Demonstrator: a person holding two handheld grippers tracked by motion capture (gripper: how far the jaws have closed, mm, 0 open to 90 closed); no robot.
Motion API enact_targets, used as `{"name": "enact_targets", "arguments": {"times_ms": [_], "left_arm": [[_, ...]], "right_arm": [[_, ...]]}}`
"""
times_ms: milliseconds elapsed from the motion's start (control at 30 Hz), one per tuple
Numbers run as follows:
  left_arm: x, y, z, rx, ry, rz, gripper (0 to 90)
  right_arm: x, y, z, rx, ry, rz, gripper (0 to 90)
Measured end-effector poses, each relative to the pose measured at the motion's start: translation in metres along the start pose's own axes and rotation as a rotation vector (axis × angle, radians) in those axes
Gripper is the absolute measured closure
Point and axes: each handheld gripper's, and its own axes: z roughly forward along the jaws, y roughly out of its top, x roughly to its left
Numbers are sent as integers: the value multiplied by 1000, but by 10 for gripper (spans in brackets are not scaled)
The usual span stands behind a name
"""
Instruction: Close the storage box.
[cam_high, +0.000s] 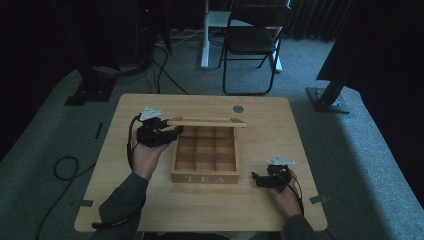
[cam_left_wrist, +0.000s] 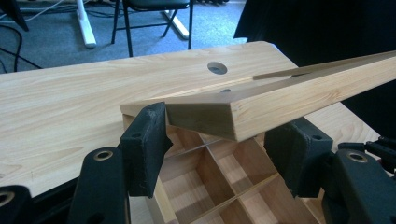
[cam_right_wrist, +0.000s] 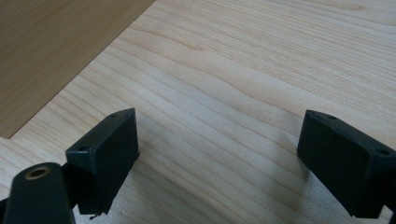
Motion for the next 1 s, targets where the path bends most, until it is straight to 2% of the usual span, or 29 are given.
{"name": "enact_targets", "arguments": {"times_ms": [400,1000], "left_arm": [[-3,-9,-2,20,2,6,396],[-10,-24,-7,9,14,12,395]], "right_arm": [[0,0,0,0,0,-1,122],[0,0,0,2,0,0,122]]}}
